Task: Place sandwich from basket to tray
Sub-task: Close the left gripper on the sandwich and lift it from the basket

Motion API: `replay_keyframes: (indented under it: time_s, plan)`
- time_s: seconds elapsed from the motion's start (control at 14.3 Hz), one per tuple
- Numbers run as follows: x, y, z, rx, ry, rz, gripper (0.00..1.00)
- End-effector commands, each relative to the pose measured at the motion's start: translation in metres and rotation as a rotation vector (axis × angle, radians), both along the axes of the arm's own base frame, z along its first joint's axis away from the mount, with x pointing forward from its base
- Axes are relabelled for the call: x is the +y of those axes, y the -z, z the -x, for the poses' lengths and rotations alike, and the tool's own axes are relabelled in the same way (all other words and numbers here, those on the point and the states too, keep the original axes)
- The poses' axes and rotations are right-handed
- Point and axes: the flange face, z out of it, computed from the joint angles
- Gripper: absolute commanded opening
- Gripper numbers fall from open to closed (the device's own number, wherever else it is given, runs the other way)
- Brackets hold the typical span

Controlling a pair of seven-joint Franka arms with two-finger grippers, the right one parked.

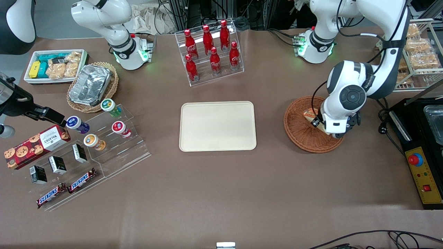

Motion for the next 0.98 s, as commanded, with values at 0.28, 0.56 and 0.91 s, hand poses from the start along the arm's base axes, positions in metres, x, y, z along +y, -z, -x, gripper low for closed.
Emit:
replay_keyframes:
  time_s: [0.28, 0.56, 0.91]
  plan:
    - [0.002, -0.1, -0.038, 0.062, 0.19, 0.039, 0.0]
    - [0.016, -0.143, -0.042, 0.123, 0.36, 0.089, 0.0]
    - [0.019, -0.159, -0.043, 0.139, 0.465, 0.116, 0.0]
